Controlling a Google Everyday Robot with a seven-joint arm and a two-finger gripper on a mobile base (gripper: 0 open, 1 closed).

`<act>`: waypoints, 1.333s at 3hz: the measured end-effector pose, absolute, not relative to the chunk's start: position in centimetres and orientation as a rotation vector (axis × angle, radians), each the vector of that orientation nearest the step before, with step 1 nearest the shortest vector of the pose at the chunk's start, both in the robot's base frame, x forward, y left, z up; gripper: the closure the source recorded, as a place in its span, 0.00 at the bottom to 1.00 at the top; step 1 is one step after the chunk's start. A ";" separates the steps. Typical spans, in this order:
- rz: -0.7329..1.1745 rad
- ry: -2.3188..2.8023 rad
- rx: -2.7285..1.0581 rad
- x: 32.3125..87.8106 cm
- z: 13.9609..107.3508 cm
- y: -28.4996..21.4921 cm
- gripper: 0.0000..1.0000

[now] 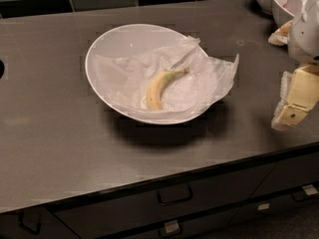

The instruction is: Pick banana from white bowl

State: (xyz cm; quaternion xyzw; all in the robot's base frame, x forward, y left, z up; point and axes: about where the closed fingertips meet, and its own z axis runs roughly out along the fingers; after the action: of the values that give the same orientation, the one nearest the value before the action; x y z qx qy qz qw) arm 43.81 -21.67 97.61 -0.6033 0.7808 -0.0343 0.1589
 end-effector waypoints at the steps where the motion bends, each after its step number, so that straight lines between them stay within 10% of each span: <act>1: -0.098 2.232 -1.725 43.8 97.6 -21.7 0.00; 4: -0.060 1.994 -1.946 48.8 99.5 -14.4 0.00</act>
Offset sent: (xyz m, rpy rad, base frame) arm 0.0227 0.0422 0.0108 0.0003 -0.0065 0.1211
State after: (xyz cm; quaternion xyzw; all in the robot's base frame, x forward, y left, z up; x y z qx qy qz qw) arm 48.79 -14.39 99.47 -0.6874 0.7042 -0.0213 0.1766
